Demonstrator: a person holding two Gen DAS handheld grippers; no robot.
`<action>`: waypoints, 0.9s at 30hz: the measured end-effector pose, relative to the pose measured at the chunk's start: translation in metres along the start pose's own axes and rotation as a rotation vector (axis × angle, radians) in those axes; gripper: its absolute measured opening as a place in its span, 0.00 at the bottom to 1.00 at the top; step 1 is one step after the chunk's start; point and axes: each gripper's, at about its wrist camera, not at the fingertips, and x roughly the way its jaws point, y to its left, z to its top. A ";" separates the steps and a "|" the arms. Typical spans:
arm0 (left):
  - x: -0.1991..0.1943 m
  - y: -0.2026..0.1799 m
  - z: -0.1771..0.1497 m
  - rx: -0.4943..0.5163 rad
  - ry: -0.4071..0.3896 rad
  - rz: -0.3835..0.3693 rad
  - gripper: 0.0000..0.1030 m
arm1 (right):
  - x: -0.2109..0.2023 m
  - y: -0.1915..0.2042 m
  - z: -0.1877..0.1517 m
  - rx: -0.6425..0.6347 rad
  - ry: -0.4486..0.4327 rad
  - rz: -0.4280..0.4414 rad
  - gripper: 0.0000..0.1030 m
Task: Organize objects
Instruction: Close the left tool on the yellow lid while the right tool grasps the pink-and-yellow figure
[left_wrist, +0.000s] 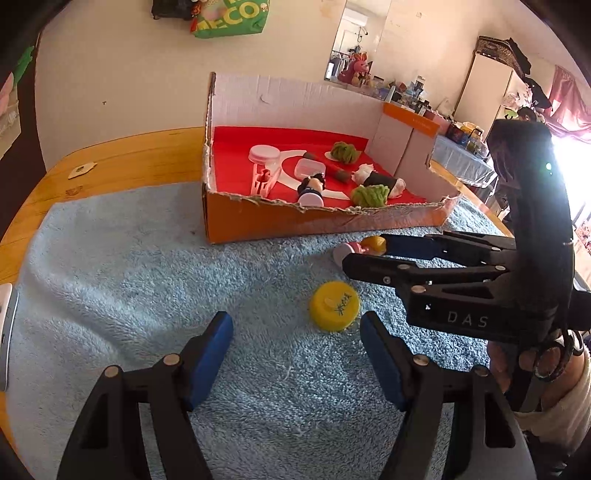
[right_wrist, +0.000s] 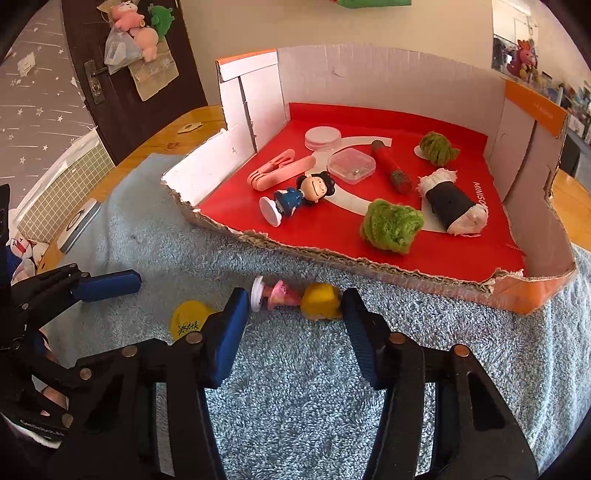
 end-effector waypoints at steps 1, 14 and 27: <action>0.002 -0.001 0.001 0.001 0.003 -0.005 0.71 | 0.000 0.000 0.000 -0.001 -0.001 0.003 0.47; 0.013 -0.015 0.005 0.057 0.010 0.011 0.70 | 0.002 -0.006 0.002 0.040 0.001 0.018 0.56; 0.017 -0.019 0.009 0.064 0.015 -0.032 0.31 | 0.005 -0.002 0.007 0.017 0.009 -0.013 0.68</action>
